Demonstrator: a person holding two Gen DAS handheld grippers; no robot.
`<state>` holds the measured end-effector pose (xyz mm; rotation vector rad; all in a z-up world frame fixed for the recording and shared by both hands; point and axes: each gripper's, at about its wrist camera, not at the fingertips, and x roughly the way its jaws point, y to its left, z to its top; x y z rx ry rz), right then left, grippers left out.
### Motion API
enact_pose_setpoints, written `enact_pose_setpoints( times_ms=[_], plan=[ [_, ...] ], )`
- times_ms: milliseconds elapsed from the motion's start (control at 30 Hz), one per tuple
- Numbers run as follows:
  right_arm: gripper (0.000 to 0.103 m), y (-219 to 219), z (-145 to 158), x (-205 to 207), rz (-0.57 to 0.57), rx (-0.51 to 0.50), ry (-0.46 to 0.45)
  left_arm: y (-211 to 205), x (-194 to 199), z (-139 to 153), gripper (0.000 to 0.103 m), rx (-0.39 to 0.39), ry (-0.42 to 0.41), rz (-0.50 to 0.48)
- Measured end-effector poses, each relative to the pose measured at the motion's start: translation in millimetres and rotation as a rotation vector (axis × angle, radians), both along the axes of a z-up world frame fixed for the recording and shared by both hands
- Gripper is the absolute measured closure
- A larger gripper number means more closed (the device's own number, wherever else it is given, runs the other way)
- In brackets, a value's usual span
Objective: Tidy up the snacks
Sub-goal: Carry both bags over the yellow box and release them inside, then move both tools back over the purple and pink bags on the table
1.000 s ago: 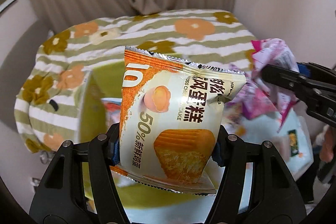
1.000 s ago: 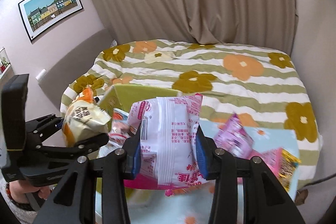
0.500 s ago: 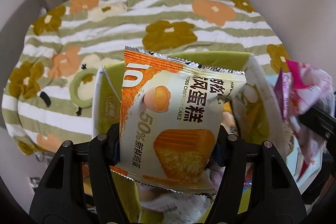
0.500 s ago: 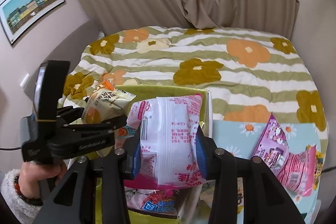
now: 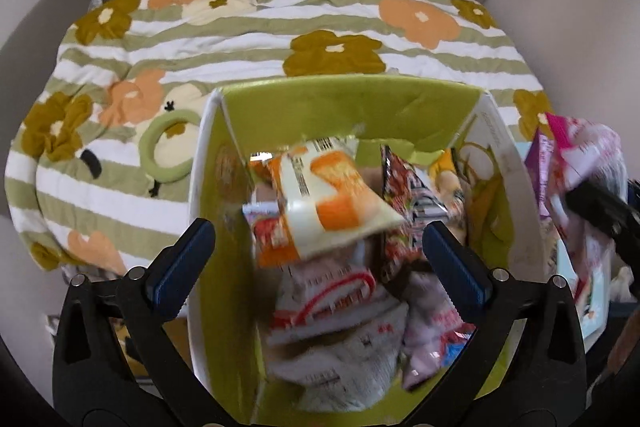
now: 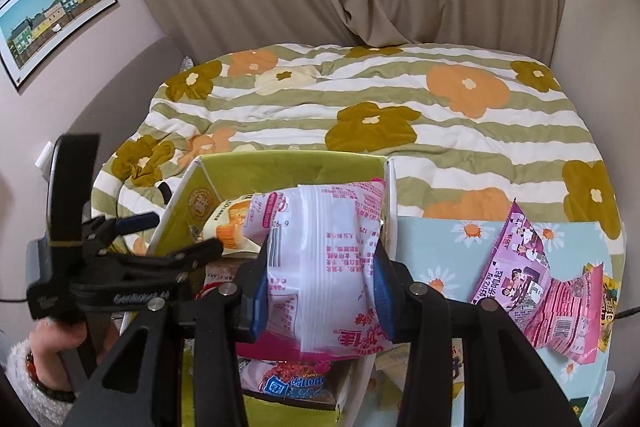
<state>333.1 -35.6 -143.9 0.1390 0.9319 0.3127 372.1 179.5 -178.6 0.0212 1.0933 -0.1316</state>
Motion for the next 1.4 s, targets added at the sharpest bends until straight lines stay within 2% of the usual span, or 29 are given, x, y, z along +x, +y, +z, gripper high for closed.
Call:
enact_pose_setpoints(
  times_ms=[267, 500, 567, 600, 667, 700, 733, 800, 1000, 1167, 1400],
  plan=[
    [0.064, 10.1, 8.5, 21.0, 0.057, -0.002, 0.005, 8.7, -33.7, 13.7, 0.000, -0.013, -0.010, 0.049],
    [0.063, 31.0, -11.1, 57.9, 0.091, -0.011, 0.062, 17.6, -39.7, 16.7, 0.000, 0.004, -0.026, 0.067],
    [0.060, 34.5, -18.8, 66.8, 0.081, -0.002, 0.080, 20.2, -37.6, 14.1, 0.000, 0.000, -0.020, 0.075],
    [0.056, 35.3, -23.3, 70.7, 0.076, 0.005, 0.091, 21.4, -36.6, 12.4, 0.000, -0.003, -0.016, 0.079],
    [0.036, 34.6, -28.4, 74.5, 0.065, 0.026, 0.103, 22.4, -35.6, 9.4, 0.000, -0.009, -0.011, 0.084],
    [0.016, 34.0, -29.3, 74.0, 0.061, 0.036, 0.101, 22.9, -35.4, 7.8, 0.000, -0.011, -0.008, 0.085],
    [0.006, 33.6, -29.0, 71.7, 0.061, 0.046, 0.093, 23.1, -35.3, 6.1, 0.000, -0.012, -0.005, 0.086],
    [0.003, 32.9, -27.3, 65.1, 0.072, 0.055, 0.072, 23.1, -35.5, 3.0, 0.000, -0.014, 0.002, 0.084],
    [0.002, 35.6, -19.4, 47.5, 0.099, 0.028, 0.032, 19.6, -38.7, 3.7, 0.000, -0.012, 0.001, 0.067],
    [0.002, 29.9, -5.3, 35.5, 0.092, 0.040, 0.020, 14.3, -45.4, 16.1, 0.000, -0.004, -0.024, 0.042],
    [0.002, 4.7, 25.9, -0.2, 0.021, 0.017, -0.039, -1.5, -57.4, 40.2, 0.000, -0.037, -0.065, -0.017]
  ],
)
